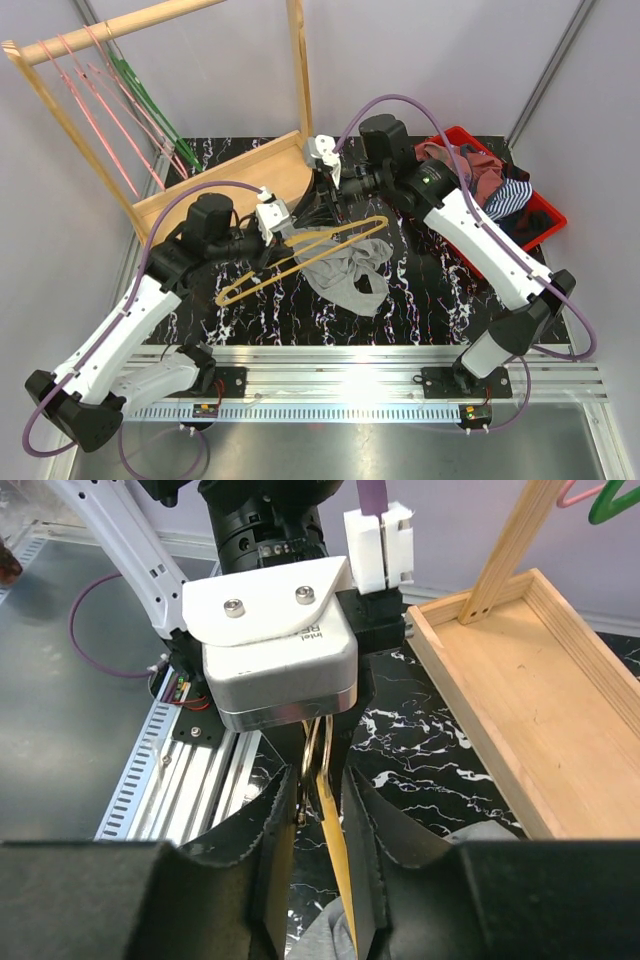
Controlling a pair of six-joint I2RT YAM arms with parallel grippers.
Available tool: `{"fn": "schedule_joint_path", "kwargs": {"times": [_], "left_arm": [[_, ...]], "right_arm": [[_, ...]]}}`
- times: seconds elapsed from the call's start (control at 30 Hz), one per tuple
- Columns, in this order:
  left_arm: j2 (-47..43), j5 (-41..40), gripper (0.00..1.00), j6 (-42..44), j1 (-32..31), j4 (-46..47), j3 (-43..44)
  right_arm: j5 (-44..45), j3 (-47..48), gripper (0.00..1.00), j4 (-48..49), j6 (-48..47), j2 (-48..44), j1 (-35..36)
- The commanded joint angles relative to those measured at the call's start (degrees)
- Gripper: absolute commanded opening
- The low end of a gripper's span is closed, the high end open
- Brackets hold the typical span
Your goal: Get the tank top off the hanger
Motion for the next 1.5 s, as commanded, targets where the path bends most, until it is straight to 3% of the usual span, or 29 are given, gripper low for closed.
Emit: {"fn": "schedule_joint_path", "kwargs": {"times": [0.0, 0.13, 0.27, 0.3, 0.37, 0.4, 0.43, 0.53, 0.63, 0.87, 1.07, 1.3, 1.4, 1.47], "left_arm": [[-1.9, 2.9, 0.00, 1.2, -0.4, 4.2, -0.5], [-2.5, 3.5, 0.00, 2.1, -0.4, 4.1, -0.8], [-2.6, 3.8, 0.00, 2.5, -0.4, 4.2, -0.9], [-2.7, 3.9, 0.00, 2.4, -0.4, 4.3, -0.9], [-2.5, 3.3, 0.00, 2.2, -0.4, 4.3, -0.8], [-2.4, 3.2, 0.00, 2.0, -0.4, 4.3, -0.8], [-2.5, 3.0, 0.00, 1.9, -0.4, 4.4, -0.9], [-2.6, 2.3, 0.00, 1.6, -0.4, 4.4, -1.3], [-3.1, 1.8, 0.00, 1.3, -0.4, 4.8, -1.8], [-3.8, 1.1, 0.00, 2.2, -0.4, 4.9, -1.4], [-2.5, 1.8, 0.00, 2.2, -0.4, 4.7, 0.1], [-2.5, 2.5, 0.00, 0.6, -0.5, 5.8, -0.2], [-2.7, 2.8, 0.00, -0.2, -0.6, 7.4, -0.9], [-2.9, 2.8, 0.00, -0.5, -0.6, 7.8, -1.5]], "right_arm": [[-1.2, 5.0, 0.31, -5.2, -5.5, 0.8, 0.6], [-2.7, 7.3, 0.22, -11.2, -11.8, 2.6, 0.2], [-4.6, 8.2, 0.21, -14.4, -14.2, 3.5, 0.1], [-4.8, 8.6, 0.25, -14.3, -13.9, 3.6, 0.0], [-4.9, 8.8, 0.41, -14.3, -13.6, 3.7, 0.0], [-4.2, 8.1, 0.54, -13.8, -13.6, 3.4, 0.0], [-3.5, 7.3, 0.59, -13.0, -13.5, 2.1, 0.0], [-0.5, 4.3, 0.73, -9.2, -13.8, -0.5, -0.8], [-2.7, 4.2, 0.73, -12.0, -16.3, 0.0, -4.5], [-5.6, 2.7, 0.73, -31.2, -34.7, 3.1, -8.4], [-6.9, -1.1, 0.73, -23.6, -29.3, 5.0, -7.1], [-6.2, 0.8, 0.68, -23.1, -28.6, 9.5, -4.4], [-6.3, 1.4, 0.58, -23.6, -29.4, 10.7, -3.6], [-6.7, 2.0, 0.38, -25.2, -30.3, 11.1, -3.5]]}}
